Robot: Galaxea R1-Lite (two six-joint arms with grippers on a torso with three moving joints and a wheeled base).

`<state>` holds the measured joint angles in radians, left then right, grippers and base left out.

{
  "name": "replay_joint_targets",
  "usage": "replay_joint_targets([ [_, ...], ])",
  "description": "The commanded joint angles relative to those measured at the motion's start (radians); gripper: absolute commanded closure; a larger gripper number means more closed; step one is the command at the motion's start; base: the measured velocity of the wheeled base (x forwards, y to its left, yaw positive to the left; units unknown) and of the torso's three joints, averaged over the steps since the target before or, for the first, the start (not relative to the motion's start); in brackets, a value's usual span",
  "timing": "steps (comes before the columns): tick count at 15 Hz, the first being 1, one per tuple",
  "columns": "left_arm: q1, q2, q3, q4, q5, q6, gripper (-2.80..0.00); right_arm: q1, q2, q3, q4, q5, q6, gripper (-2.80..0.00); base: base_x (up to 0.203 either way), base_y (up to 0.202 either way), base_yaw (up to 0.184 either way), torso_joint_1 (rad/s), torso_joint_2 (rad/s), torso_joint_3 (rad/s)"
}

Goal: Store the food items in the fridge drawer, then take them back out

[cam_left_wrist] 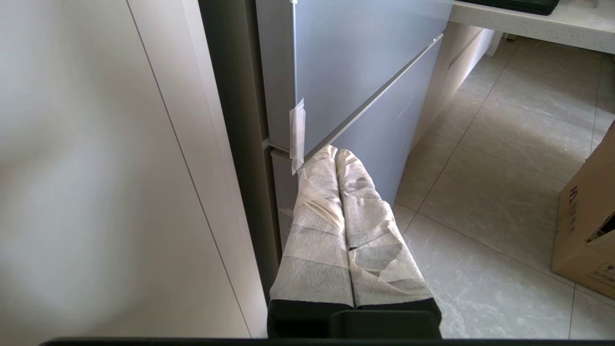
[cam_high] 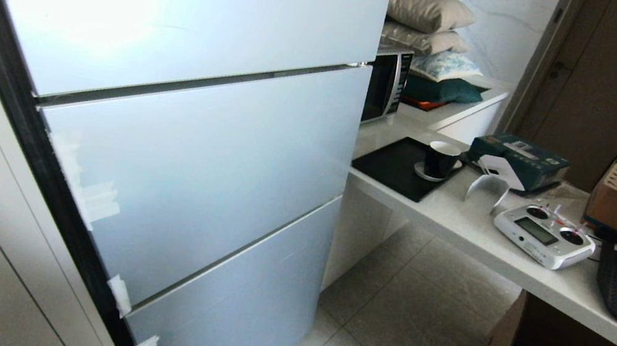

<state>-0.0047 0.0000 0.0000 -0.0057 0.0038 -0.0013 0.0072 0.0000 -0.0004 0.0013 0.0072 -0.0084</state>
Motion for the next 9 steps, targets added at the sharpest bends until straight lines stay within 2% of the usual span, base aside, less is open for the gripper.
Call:
replay_joint_targets([
  [1, 0.0, 0.002, 0.0, 0.0, 0.001, 0.0, 0.0, 0.0, 0.002, 0.0, 0.0, 0.0, 0.001, 0.0, 0.0, 0.0, 0.0, 0.0, 0.0, 0.0],
  [9, 0.0, 0.002, -0.018, -0.021, 0.002, -0.005, 0.0, 0.0, 0.002, 0.0, 0.0, 0.0, 0.001, 0.0, 0.0, 0.0, 0.0, 0.0, 0.0, 0.0],
])
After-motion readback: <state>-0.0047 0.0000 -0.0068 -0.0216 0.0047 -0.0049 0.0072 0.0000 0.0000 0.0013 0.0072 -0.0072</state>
